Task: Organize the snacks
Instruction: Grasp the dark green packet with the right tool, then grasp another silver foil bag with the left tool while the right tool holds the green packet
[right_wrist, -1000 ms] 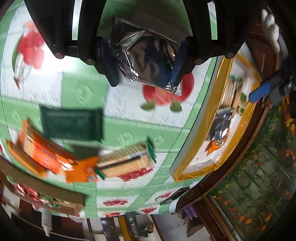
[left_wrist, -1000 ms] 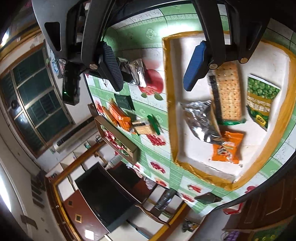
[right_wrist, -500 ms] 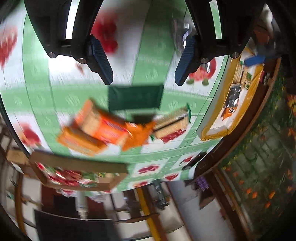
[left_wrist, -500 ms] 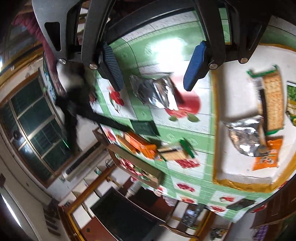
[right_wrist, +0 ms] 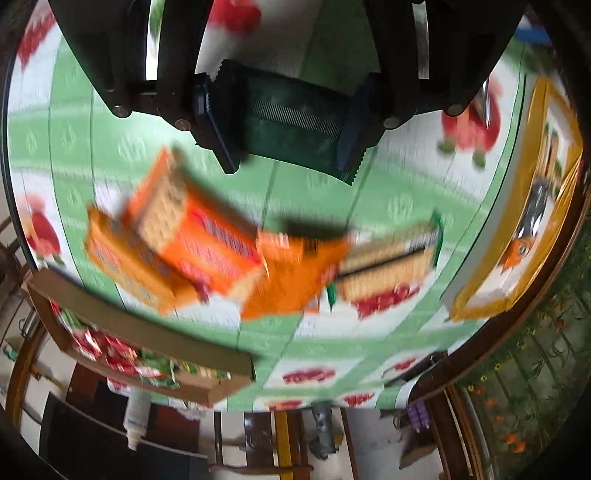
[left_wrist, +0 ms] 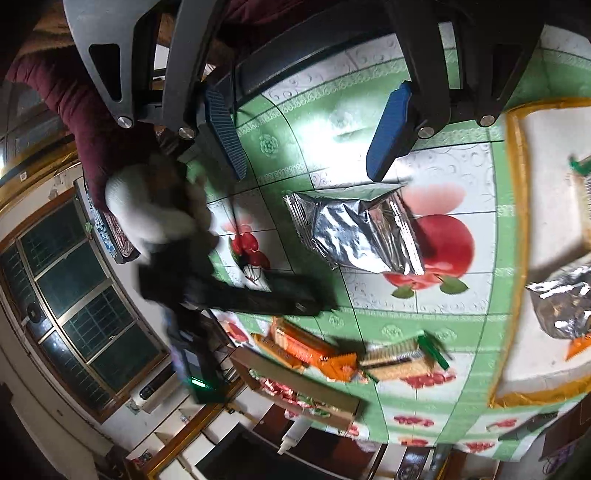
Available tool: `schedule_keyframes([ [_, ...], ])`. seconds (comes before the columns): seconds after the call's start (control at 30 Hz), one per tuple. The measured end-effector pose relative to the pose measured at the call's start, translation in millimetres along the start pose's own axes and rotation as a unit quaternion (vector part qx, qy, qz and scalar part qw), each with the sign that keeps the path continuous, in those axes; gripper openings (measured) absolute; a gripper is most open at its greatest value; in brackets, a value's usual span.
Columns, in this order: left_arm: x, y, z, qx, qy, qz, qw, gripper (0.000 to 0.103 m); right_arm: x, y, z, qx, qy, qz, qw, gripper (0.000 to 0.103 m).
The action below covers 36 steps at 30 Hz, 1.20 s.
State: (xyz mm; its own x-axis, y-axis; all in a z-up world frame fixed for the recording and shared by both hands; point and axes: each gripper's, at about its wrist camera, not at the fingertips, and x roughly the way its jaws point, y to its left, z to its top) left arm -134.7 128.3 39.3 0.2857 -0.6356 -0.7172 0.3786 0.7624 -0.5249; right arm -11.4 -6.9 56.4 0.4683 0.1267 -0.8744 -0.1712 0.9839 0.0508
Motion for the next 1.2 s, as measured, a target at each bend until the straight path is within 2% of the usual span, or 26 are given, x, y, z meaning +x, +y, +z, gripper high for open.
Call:
schedule_keyframes([
  [0.1, 9.9, -1.4, 2.2, -0.005, 0.013, 0.008, 0.9999, 0.067, -12.4, -9.2, -20.1, 0.014, 0.006, -0.001, 1.000, 0.057],
  [0.37, 36.7, -1.3, 28.4, 0.004, 0.017, 0.065, 0.9977, 0.066, -36.9, -28.0, -51.1, 0.056, -0.003, 0.022, 0.998, 0.059],
  [0.43, 38.6, -0.2, 33.7, 0.007, 0.016, 0.078, 0.9968, 0.066, -41.0, -28.5, -57.1, 0.059, 0.000, 0.034, 0.998, 0.065],
  [0.5, 35.3, 1.2, 37.8, 0.006, 0.010, 0.082, 0.9966, 0.067, -43.1, -25.9, -62.1, 0.057, 0.006, 0.051, 0.997, 0.078],
  [0.57, 31.9, 2.2, 39.7, 0.001, 0.005, 0.080, 0.9968, 0.067, -42.0, -21.0, -69.5, 0.052, 0.019, 0.069, 0.996, 0.084],
  [0.77, 42.5, 2.0, 47.4, -0.011, 0.006, 0.093, 0.9956, 0.067, -49.3, -10.9, -78.9, 0.025, -0.001, 0.086, 0.996, 0.084],
  [0.87, 53.5, 1.7, 55.0, -0.014, 0.007, 0.099, 0.9950, 0.067, -47.1, -10.4, -74.9, 0.028, -0.006, 0.077, 0.997, 0.084],
  [0.97, 61.0, 2.1, 60.4, -0.012, 0.007, 0.111, 0.9938, 0.067, -41.0, -1.1, -71.6, 0.000, -0.011, 0.039, 0.999, 0.084],
  [1.03, 62.7, 0.9, 61.7, -0.008, 0.007, 0.118, 0.9930, 0.067, -39.5, 4.8, -72.5, -0.017, -0.012, 0.012, 1.000, 0.078],
  [1.1, 65.3, -2.6, 61.7, -0.001, 0.008, 0.126, 0.9919, 0.067, -41.1, 1.6, -74.1, -0.022, -0.016, -0.002, 1.000, 0.059],
  [1.13, 66.5, -3.9, 61.7, 0.003, 0.008, 0.130, 0.9915, 0.067, -42.7, -2.6, -75.0, -0.019, -0.018, -0.009, 1.000, 0.054],
  [1.2, 70.6, -7.5, 62.5, 0.010, 0.009, 0.133, 0.9910, 0.073, -45.8, -12.2, -76.8, -0.007, -0.018, -0.001, 1.000, 0.048],
])
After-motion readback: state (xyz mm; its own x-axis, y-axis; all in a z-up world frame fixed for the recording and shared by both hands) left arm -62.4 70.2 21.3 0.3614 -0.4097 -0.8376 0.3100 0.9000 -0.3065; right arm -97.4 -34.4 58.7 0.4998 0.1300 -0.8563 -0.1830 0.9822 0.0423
